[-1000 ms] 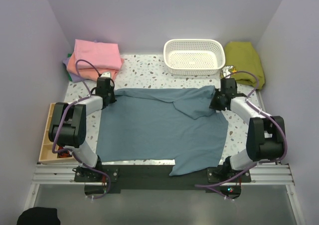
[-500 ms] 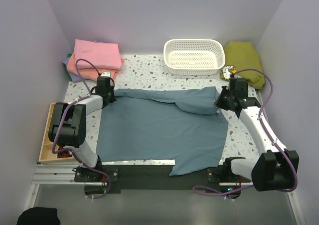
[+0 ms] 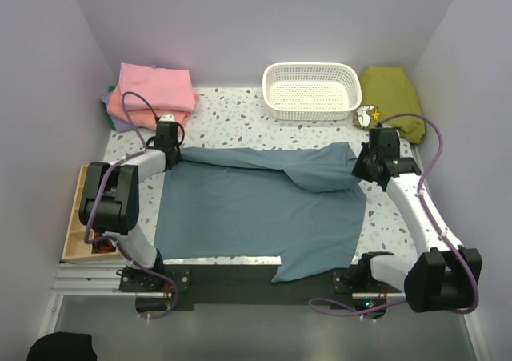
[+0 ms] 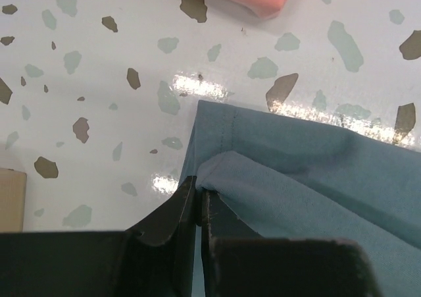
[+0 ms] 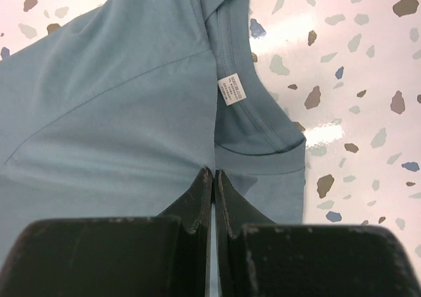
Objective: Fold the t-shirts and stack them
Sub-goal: Fold the flattened tshirt in 1/3 of the way
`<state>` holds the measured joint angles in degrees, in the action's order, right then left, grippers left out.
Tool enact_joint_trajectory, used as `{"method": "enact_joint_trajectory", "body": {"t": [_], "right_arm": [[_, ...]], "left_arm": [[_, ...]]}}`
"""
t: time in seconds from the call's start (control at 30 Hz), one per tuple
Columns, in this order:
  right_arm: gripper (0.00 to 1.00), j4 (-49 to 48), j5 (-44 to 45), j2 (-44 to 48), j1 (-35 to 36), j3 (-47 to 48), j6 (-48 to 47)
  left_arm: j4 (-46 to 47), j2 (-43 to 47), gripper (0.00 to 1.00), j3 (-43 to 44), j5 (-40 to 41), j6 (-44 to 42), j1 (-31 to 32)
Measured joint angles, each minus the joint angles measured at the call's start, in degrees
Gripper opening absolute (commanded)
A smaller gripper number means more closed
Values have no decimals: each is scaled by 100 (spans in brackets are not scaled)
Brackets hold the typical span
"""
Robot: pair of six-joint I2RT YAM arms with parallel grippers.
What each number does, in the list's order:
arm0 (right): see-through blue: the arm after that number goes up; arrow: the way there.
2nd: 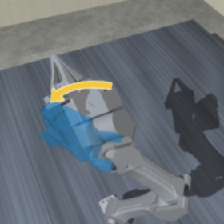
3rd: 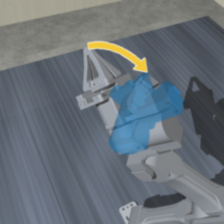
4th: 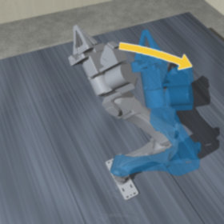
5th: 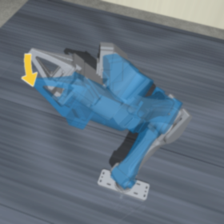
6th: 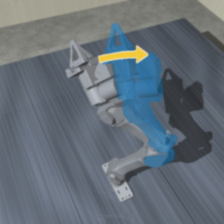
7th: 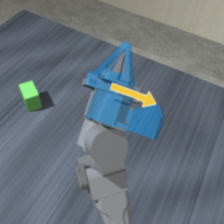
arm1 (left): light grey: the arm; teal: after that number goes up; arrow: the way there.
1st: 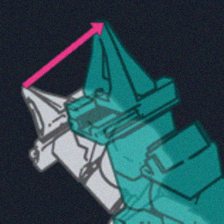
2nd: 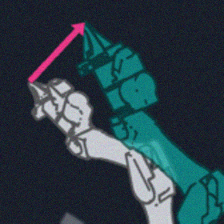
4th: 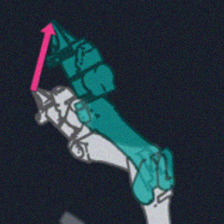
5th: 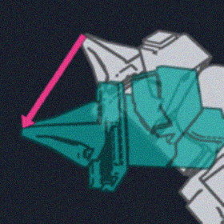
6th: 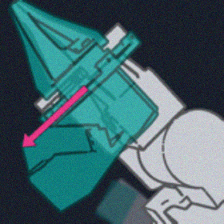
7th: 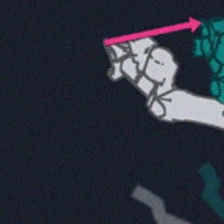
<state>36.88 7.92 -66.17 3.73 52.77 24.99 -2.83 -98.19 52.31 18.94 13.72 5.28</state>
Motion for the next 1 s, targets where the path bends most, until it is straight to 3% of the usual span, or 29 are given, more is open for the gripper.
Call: {"method": "enact_joint_trajectory", "body": {"t": [0.23, 0.27, 0.3, 0.33, 0.4, 0.47, 0.5, 0.53, 0.8, 1.0], "right_arm": [[0, 173, -48, -247, 0, 2, -20], [1, 190, -50, -258, 0, -11, -28], [14, 197, -48, -260, 0, -42, -39], [38, 216, -42, -260, 0, -83, -48], [39, 273, -15, -260, 0, -181, -44], [40, 343, 33, -260, -4, -256, -85], [41, 387, 68, -260, -4, -256, -87], [41, 409, 149, -256, -2, -256, -90], [43, 286, 247, -39, -4, -20, -83], [43, -540, -315, -678, -4, 232, -61]], "left_arm": [[-297, -52, 3, 87, 118, 22, 0], [-369, -57, 16, 111, 122, 31, 0], [-468, -68, 32, 146, 129, 59, 0], [-551, -81, 45, 184, 138, 87, 0], [-680, -85, 44, 221, 195, 201, 0], [-765, -83, 49, 223, 251, 267, 0], [-826, -81, 70, 223, 273, 332, -2], [-872, -70, 100, 223, 291, 356, 0], [-1075, 841, 100, 118, 280, 734, 4], [-190, 1062, 100, 229, -1106, 719, 9]]}}
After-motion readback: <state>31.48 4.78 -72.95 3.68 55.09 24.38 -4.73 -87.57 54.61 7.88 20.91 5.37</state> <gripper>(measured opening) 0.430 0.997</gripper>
